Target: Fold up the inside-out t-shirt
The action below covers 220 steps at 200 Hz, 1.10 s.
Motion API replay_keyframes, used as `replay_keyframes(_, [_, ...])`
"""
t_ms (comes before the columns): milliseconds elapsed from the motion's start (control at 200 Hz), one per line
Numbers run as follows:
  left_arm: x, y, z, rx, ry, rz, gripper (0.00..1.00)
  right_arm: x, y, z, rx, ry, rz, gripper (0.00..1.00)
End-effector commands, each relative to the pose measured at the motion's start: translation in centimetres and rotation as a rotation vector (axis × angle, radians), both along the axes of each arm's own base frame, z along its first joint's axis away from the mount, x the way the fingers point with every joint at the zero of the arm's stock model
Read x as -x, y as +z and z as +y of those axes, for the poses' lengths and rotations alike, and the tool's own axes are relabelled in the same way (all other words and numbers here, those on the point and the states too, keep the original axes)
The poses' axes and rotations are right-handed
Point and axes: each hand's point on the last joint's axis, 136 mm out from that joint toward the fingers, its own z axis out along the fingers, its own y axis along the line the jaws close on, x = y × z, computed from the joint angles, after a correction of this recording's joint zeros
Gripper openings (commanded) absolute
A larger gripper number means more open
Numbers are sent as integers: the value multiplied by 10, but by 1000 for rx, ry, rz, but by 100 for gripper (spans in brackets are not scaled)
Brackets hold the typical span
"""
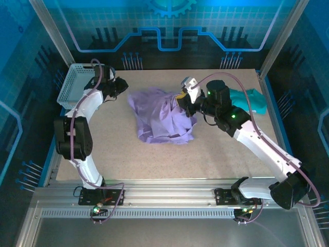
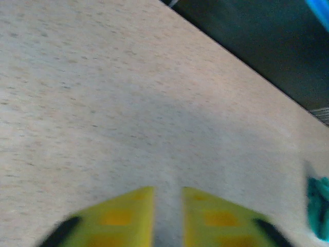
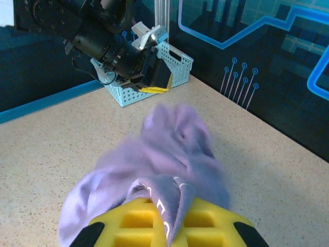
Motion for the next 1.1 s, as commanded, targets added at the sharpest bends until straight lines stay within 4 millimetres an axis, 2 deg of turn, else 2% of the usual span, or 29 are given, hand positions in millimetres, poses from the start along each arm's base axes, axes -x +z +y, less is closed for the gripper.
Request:
replay_keyframes(0, [25, 10, 15, -101, 52, -3, 67, -10, 23, 2, -75, -63, 7, 0])
replay_keyframes(70, [53, 29, -5, -107, 27, -75, 80, -17, 15, 1, -57, -93, 20, 0])
replay_keyframes(125, [78, 46, -32, -73, -36, -135, 85, -20, 11, 1, -48, -98, 26, 0])
replay_keyframes(180, [102, 60, -69, -14, -153, -193, 87, -22, 8, 1, -42, -94, 30, 0])
replay_keyframes(275, [143, 70, -135, 105, -367, -244, 88, -24, 3, 1, -25, -86, 31, 0])
replay_keyframes(340, [161, 77, -170, 191, -480, -278, 88, -24, 2, 1, -17, -77, 29, 0])
replay_keyframes(405, [170, 78, -195, 248, -555, -300, 87, -23, 2, 0, -12, -70, 24, 0])
replay_keyframes(470, [170, 74, -212, 255, -606, -293, 83, -21, 3, -2, -8, -64, 18, 0])
replay_keyframes(530, [165, 66, -223, 258, -634, -257, 74, -21, 4, -5, -6, -65, 12, 0])
replay_keyframes(580, [160, 61, -231, 268, -655, -242, 60, -20, 7, -8, -9, -66, 4, 0])
replay_keyframes(620, [155, 57, -233, 268, -646, -231, 48, -20, 10, -11, -13, -66, -3, 0])
replay_keyframes(705, [136, 50, -223, 243, -576, -212, 14, -18, 21, -17, -30, -50, -26, 0])
replay_keyframes(765, [120, 49, -206, 243, -501, -210, 0, -16, 37, -23, -59, -40, -54, 0])
replay_keyframes(885, [91, 39, -146, 242, -282, -157, 0, -9, 87, -41, -187, -10, -132, 0])
replay_keyframes(965, [81, 31, -111, 227, -170, -134, 0, 1, 114, -46, -275, 35, -176, 0])
replay_keyframes(1020, [79, 25, -93, 187, -121, -117, 0, 6, 117, -43, -308, 75, -176, 0])
replay_keyframes(1095, [83, 12, -74, 128, -65, -96, 0, 5, 99, -37, -313, 103, -125, 0])
